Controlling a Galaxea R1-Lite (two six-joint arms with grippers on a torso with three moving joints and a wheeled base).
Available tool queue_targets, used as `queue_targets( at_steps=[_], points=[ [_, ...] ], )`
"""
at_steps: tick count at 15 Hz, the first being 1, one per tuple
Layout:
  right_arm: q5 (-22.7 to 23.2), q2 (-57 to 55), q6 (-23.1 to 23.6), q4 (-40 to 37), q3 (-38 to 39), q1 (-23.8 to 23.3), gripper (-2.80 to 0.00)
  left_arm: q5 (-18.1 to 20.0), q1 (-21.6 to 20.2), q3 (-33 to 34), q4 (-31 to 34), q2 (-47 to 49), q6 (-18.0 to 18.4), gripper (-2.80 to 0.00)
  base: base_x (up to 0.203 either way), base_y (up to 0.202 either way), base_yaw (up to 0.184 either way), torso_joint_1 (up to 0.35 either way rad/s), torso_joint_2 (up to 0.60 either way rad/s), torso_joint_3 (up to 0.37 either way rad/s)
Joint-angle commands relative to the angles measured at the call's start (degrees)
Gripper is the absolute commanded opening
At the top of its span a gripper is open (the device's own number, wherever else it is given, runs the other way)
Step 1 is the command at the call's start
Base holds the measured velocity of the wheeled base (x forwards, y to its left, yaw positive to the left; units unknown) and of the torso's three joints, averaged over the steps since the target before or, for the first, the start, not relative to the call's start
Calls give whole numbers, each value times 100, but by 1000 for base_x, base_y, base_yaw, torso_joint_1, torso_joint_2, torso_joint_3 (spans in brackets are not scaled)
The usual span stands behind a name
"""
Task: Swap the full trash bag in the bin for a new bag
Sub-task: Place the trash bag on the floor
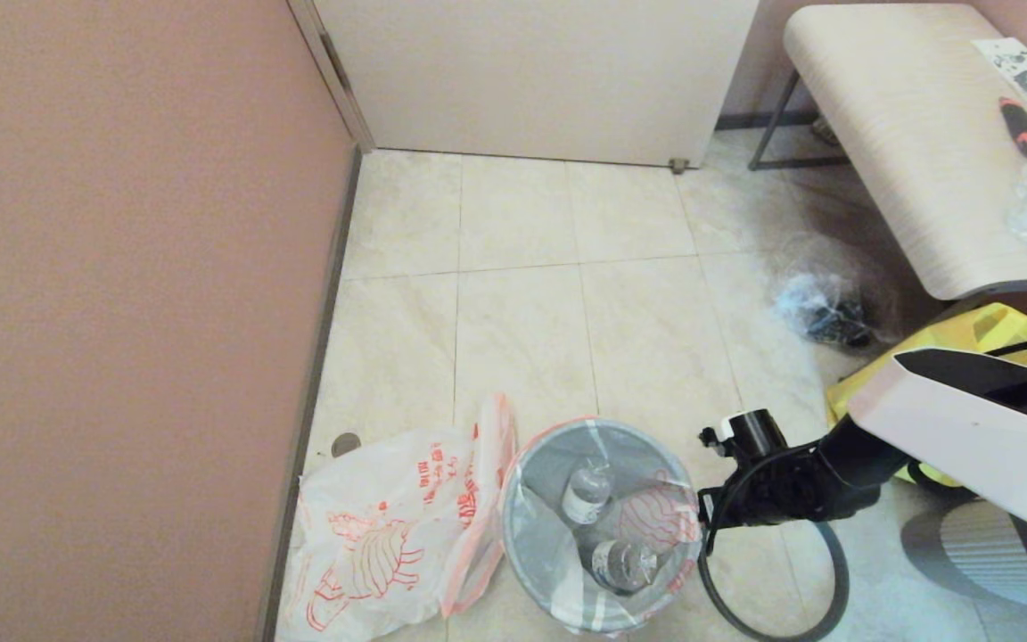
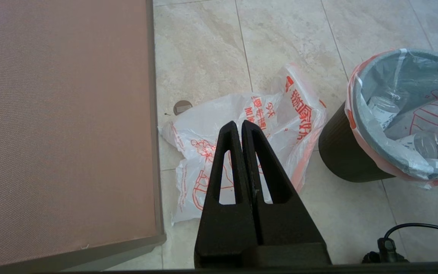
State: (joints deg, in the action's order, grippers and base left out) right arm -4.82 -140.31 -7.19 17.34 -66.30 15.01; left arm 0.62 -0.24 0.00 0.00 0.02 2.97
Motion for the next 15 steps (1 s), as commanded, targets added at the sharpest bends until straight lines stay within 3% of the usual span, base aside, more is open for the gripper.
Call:
queue_targets(
  at_steps=[1,4,6,7,13,15],
  points=[
    [-92,-141,2,18,-42,-7,0,-1,-2,0,0,-11,1,-280,0,0,0,0,0,0],
    [-464,-439,167,87,-374,-7,0,-1,-2,0,-3,-5,1,-280,0,0,0,0,0,0],
    [-476,-398,189,95,-419,-1,0,-1,-2,0,-5,-11,1,-280,0,0,0,0,0,0],
    [-476,-383,204,95,-419,-1,-280,-1,-2,0,0,-11,1,-280,0,0,0,0,0,0],
    [-493,-459,324,86,-621,-16,-280,-1,-2,0,0,-9,1,-280,0,0,0,0,0,0],
    [-471,-335,148,51,-610,-16,-280,-1,-2,0,0,-11,1,-280,0,0,0,0,0,0]
  ],
)
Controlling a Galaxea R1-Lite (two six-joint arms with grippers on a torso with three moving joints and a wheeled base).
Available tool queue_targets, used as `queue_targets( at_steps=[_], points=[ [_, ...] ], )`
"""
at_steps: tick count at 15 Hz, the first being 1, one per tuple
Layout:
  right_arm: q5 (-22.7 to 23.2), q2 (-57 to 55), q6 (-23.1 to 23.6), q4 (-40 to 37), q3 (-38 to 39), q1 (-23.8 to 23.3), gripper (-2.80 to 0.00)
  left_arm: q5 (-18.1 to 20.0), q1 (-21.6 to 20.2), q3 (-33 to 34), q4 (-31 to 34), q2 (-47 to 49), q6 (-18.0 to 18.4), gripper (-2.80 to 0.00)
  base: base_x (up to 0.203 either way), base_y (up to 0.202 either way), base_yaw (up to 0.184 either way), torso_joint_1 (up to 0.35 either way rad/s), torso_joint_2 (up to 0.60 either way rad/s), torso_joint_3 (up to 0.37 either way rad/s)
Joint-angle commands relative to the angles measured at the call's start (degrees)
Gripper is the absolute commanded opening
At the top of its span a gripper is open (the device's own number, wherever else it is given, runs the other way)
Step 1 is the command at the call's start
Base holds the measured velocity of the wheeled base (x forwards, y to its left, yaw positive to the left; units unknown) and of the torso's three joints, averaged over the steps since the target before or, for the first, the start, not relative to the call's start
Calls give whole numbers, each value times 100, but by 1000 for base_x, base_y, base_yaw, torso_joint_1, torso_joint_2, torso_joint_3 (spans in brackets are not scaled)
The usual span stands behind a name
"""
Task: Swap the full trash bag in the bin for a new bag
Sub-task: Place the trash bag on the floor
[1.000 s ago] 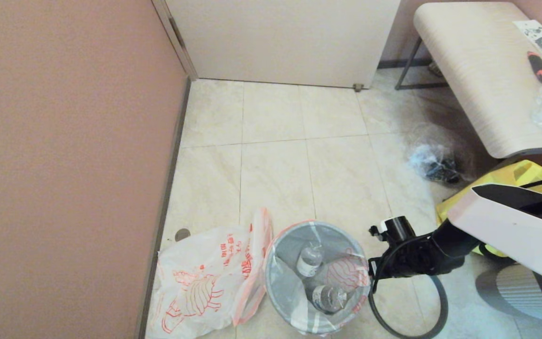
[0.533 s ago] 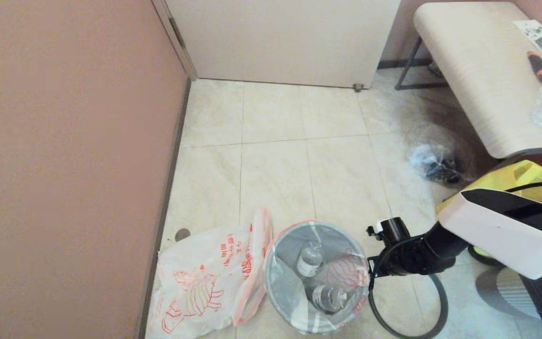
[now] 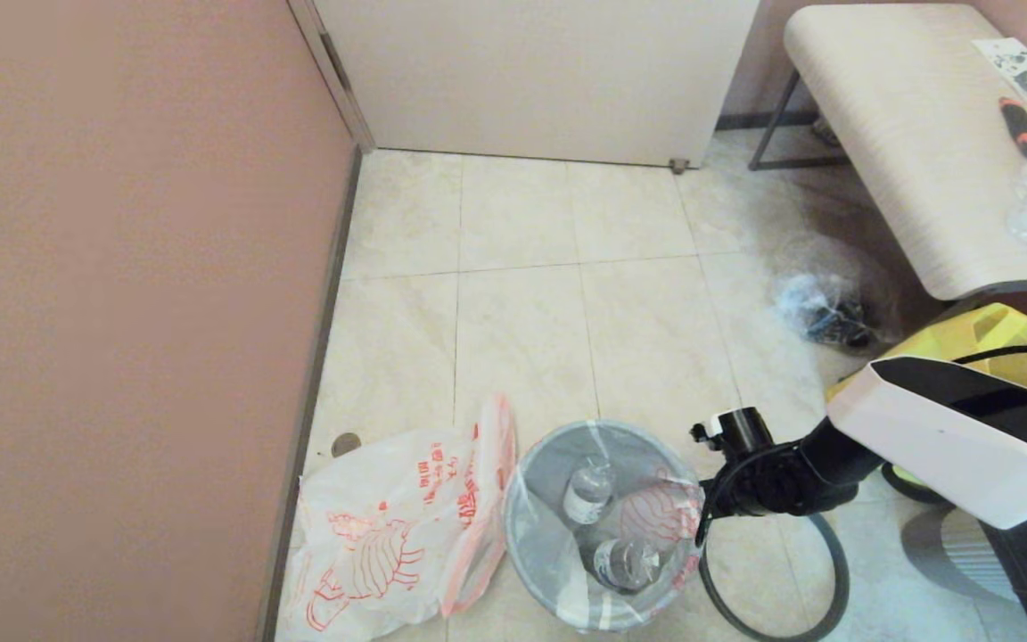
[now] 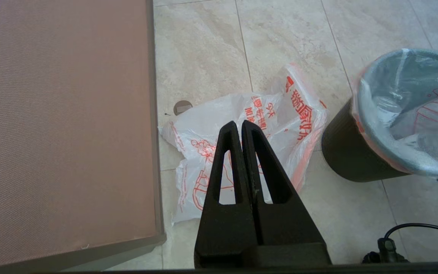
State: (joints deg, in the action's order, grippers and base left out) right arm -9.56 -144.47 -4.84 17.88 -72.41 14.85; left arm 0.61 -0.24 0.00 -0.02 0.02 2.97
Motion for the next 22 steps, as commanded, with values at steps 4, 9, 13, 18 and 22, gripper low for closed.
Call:
queue_targets(
  at_steps=[4,9,13,18,22],
  points=[
    [132,383,-532,-39,196,-15,-280,0,-2,0,1,-11,1,-280,0,0,0,0,0,0],
    [468,899,-868,-31,623,0,-280,0,-2,0,-5,-10,1,-280,0,0,0,0,0,0],
    [961,1179,-1365,-29,824,-27,-280,0,-2,0,2,-11,1,-280,0,0,0,0,0,0],
    [1377,1412,-1723,-14,1016,-89,-280,0,-2,0,0,-8,1,-280,0,0,0,0,0,0],
    [1812,1685,-1953,11,1219,-202,-280,0,-2,0,0,-11,1,-280,0,0,0,0,0,0]
  ],
)
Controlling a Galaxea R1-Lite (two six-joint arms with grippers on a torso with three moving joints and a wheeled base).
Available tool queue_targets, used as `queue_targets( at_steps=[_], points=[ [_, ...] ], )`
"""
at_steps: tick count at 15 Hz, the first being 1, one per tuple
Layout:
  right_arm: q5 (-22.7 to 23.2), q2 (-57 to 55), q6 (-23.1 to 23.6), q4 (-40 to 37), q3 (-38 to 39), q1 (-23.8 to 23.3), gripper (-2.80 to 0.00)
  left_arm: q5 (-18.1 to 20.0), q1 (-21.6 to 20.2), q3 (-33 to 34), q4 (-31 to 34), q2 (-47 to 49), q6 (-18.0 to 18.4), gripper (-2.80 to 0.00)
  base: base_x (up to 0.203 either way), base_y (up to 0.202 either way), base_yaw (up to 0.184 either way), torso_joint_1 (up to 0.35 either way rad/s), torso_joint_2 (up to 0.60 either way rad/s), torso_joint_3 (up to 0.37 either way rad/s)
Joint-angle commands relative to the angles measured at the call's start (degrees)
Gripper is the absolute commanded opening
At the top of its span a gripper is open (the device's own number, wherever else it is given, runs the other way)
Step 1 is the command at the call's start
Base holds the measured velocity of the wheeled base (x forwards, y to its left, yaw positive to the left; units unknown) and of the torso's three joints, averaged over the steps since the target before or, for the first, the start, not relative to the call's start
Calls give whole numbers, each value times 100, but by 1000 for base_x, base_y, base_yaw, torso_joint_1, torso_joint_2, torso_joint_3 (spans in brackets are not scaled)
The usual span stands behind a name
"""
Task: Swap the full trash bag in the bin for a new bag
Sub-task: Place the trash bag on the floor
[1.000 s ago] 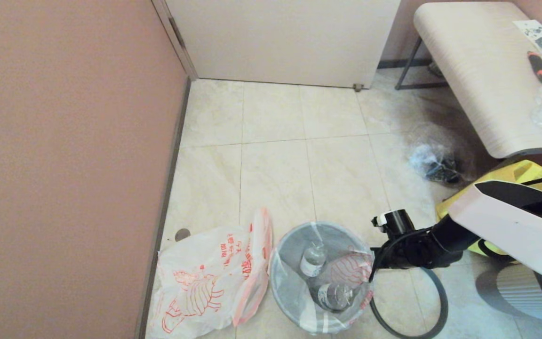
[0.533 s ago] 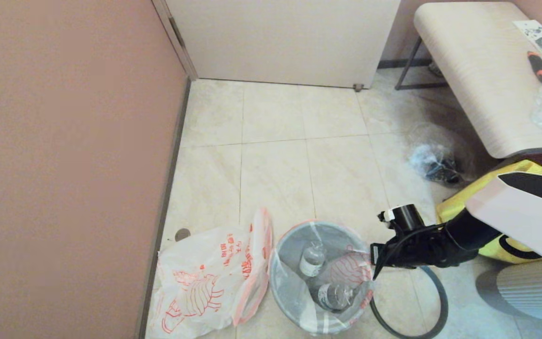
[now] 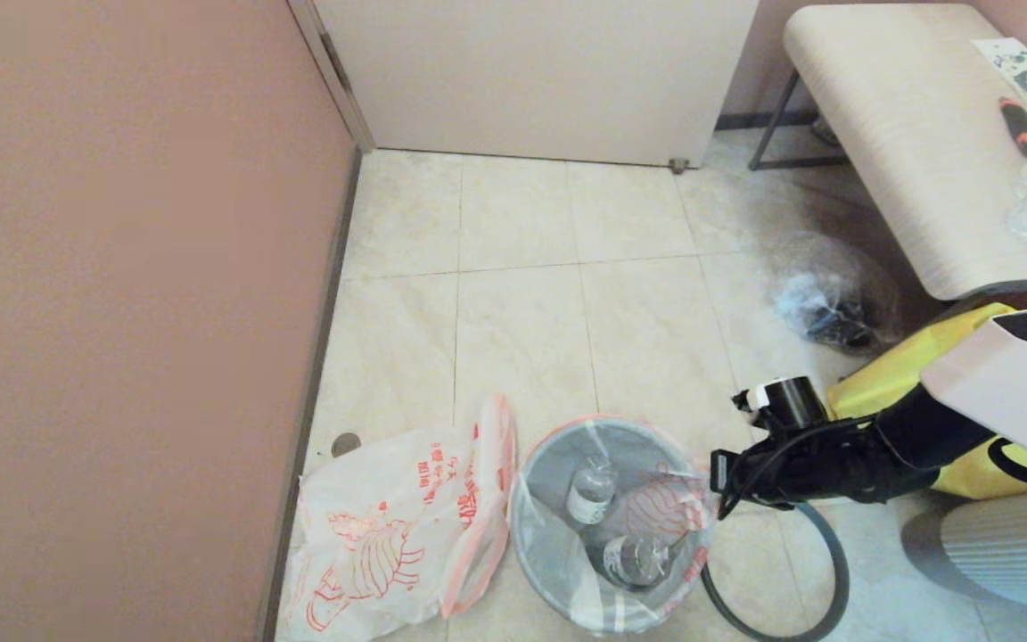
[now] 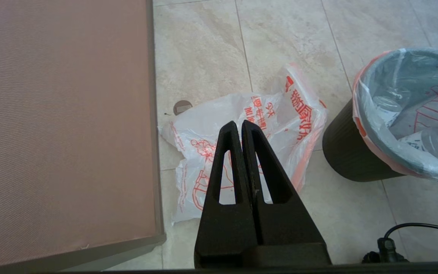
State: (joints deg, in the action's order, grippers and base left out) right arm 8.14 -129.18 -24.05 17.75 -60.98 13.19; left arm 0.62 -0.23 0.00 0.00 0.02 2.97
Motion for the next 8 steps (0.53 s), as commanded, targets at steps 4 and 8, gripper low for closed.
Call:
queue_targets(
  at_steps=[4,8],
  points=[
    [465,481,-56,70,389,-278,-280,-1,-4,0,0,-10,1,-280,0,0,0,0,0,0],
    [795,764,-63,74,623,-372,-280,-1,-4,0,-9,-11,1,-280,0,0,0,0,0,0]
  ],
)
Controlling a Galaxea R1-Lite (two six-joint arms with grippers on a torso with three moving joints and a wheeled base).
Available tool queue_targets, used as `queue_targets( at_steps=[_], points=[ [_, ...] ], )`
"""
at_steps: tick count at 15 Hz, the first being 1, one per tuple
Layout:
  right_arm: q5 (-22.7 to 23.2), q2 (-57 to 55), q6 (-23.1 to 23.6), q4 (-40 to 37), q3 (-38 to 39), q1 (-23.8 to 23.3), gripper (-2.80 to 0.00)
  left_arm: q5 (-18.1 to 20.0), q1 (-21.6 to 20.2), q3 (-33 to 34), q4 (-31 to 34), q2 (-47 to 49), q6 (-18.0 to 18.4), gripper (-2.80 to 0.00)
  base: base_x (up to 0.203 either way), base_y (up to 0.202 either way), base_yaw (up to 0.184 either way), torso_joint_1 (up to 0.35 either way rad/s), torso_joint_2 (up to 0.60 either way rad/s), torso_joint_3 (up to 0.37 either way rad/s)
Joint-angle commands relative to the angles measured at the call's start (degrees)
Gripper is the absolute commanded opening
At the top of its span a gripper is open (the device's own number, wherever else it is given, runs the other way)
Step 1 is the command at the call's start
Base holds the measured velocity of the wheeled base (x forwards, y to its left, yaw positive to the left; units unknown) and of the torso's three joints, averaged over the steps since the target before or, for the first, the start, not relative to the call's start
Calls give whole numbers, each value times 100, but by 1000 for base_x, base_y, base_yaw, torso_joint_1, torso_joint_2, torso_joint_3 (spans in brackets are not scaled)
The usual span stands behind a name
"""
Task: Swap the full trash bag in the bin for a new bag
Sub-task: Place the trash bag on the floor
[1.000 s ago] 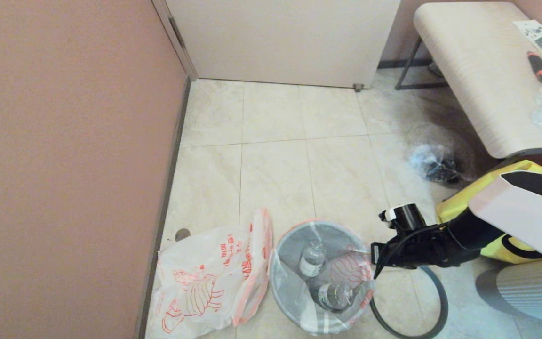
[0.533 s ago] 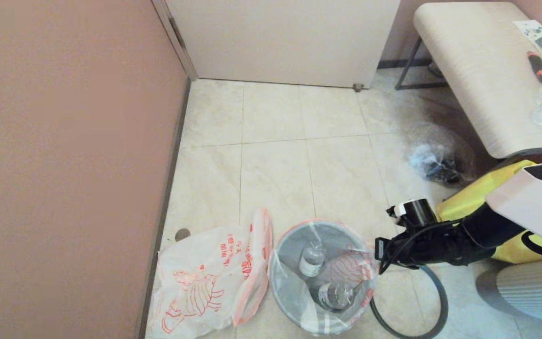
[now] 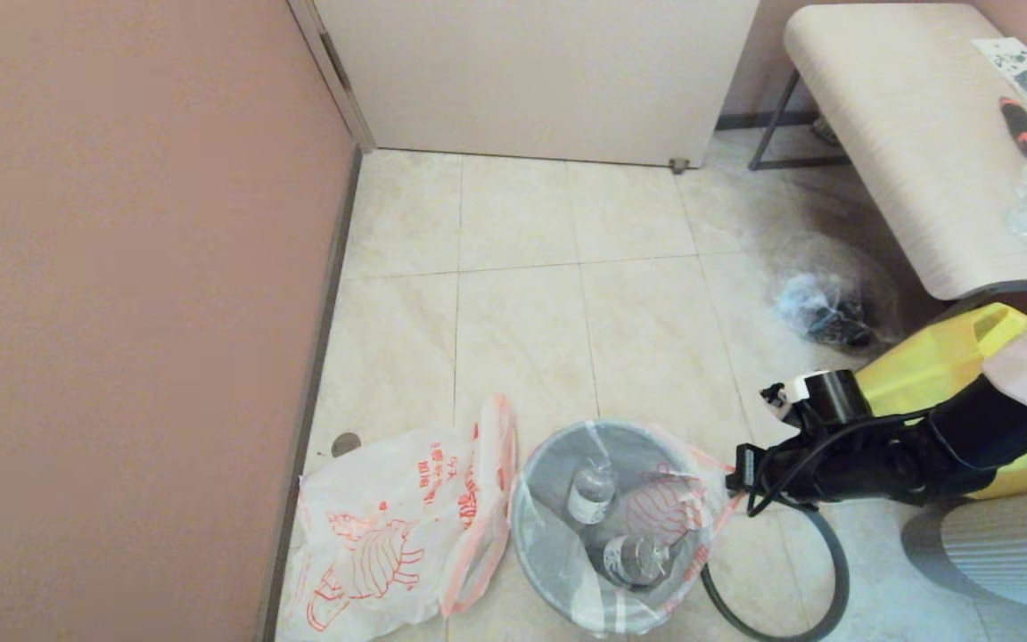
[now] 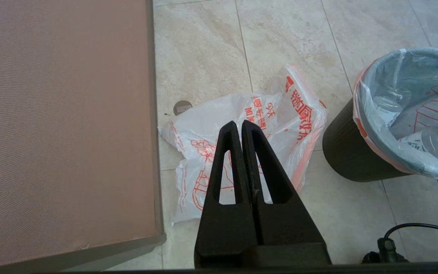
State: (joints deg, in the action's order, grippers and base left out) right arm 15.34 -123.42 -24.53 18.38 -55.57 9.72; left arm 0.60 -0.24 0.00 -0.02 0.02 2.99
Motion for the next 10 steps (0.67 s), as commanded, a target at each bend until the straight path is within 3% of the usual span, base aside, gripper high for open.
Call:
queue_targets(
  at_steps=[1,7,10],
  points=[
    [212,271,-17,21,142,-44,-280,2,-2,0,2,-2,0,-280,0,0,0,0,0,0],
    [593,490,-26,383,438,-43,-280,2,-2,0,2,-11,0,-280,0,0,0,0,0,0],
    [997,589,-26,385,476,-43,-280,2,-2,0,2,-6,0,-280,0,0,0,0,0,0]
  ],
)
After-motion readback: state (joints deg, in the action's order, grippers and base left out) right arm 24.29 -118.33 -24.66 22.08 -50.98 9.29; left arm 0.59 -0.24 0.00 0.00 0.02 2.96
